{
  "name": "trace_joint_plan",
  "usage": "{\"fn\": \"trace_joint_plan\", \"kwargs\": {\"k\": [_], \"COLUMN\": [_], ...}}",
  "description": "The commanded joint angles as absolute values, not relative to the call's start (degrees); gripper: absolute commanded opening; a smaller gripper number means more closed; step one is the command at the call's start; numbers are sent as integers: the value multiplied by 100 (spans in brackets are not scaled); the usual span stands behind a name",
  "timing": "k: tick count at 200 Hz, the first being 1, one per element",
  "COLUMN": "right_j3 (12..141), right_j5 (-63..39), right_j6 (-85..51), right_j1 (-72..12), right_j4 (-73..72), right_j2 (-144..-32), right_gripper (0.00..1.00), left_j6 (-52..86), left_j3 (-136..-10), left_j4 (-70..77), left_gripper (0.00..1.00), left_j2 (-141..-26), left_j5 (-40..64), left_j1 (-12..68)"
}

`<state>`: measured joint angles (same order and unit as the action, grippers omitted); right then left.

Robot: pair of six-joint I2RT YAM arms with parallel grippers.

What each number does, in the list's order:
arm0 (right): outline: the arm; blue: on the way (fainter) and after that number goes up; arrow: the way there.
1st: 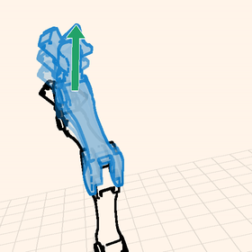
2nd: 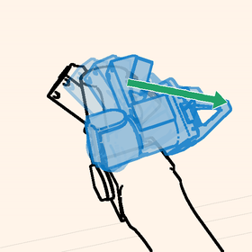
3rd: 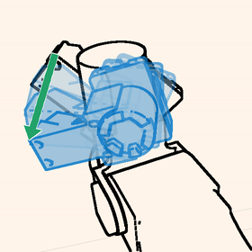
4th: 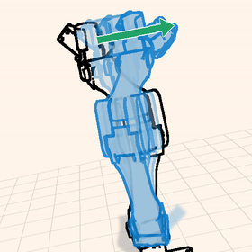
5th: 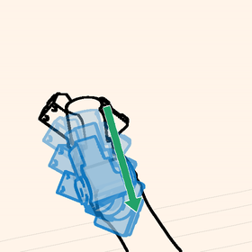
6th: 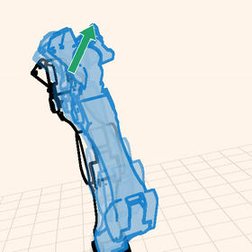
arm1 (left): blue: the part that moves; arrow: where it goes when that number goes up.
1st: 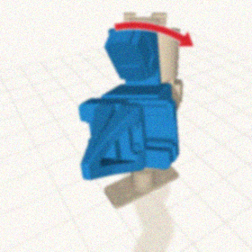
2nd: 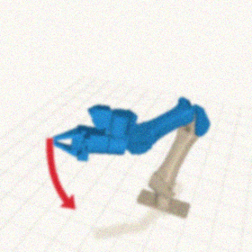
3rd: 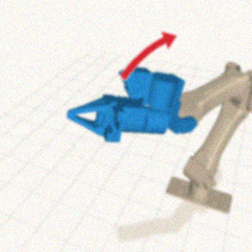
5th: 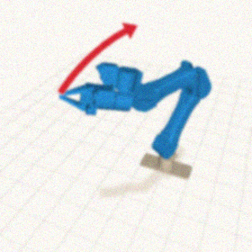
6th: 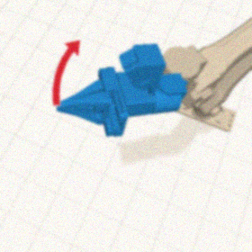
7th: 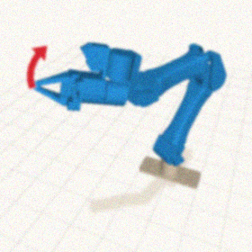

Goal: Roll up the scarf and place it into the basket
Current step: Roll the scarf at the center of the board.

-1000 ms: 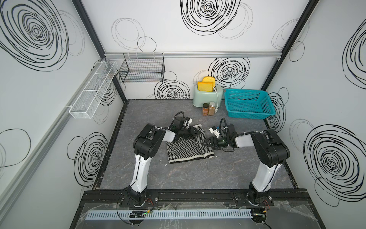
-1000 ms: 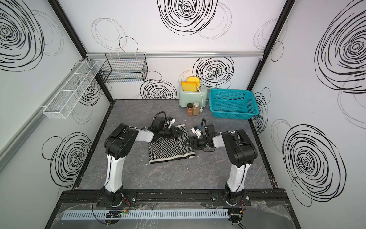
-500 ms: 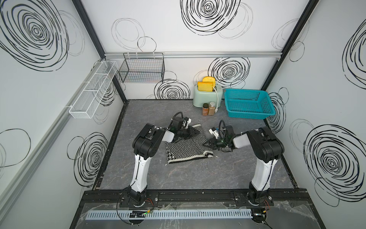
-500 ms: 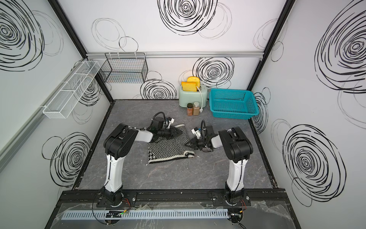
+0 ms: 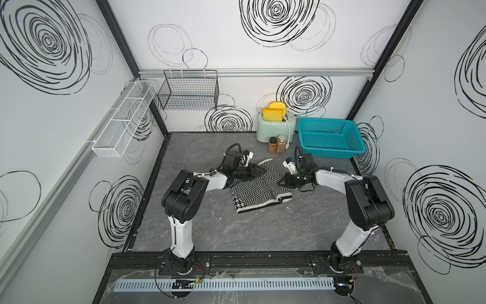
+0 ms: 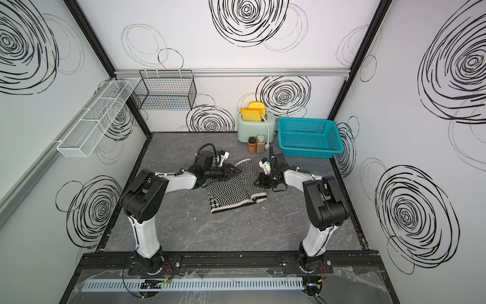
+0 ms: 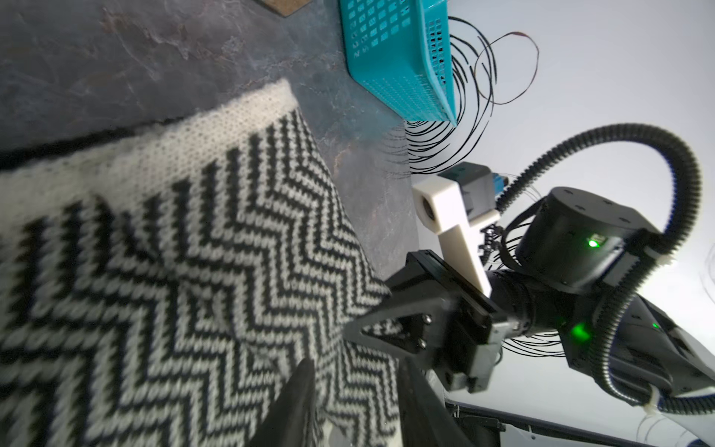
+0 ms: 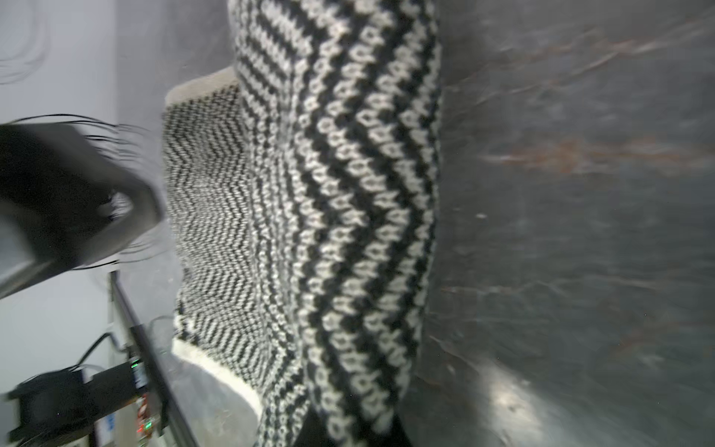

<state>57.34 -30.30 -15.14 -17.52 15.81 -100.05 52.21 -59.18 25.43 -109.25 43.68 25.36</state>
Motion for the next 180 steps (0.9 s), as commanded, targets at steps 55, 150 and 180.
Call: {"fn": "trace_joint_plan", "kwargs": {"k": [55, 150, 180], "right_j3": [6410, 6301, 6205], "right_j5": [562, 1541, 1736], "right_j6": [-822, -897, -910], "right_j1": [-2778, -3443, -3658], "right_j4": [2956, 2753, 2547], "right_j2": [-9525, -9373, -9489], "right_gripper": [0, 0, 0], "left_j6": [4746, 4955, 5449], "left_j3": [-4559, -3940, -3818], "left_j4": [2284, 2964, 3549], "left_gripper": [34, 33, 32], "left_j2": [-10304, -10511, -10613], "left_j5": [4163, 3965, 3884], "left_j1": [2548, 3006, 3286]}}
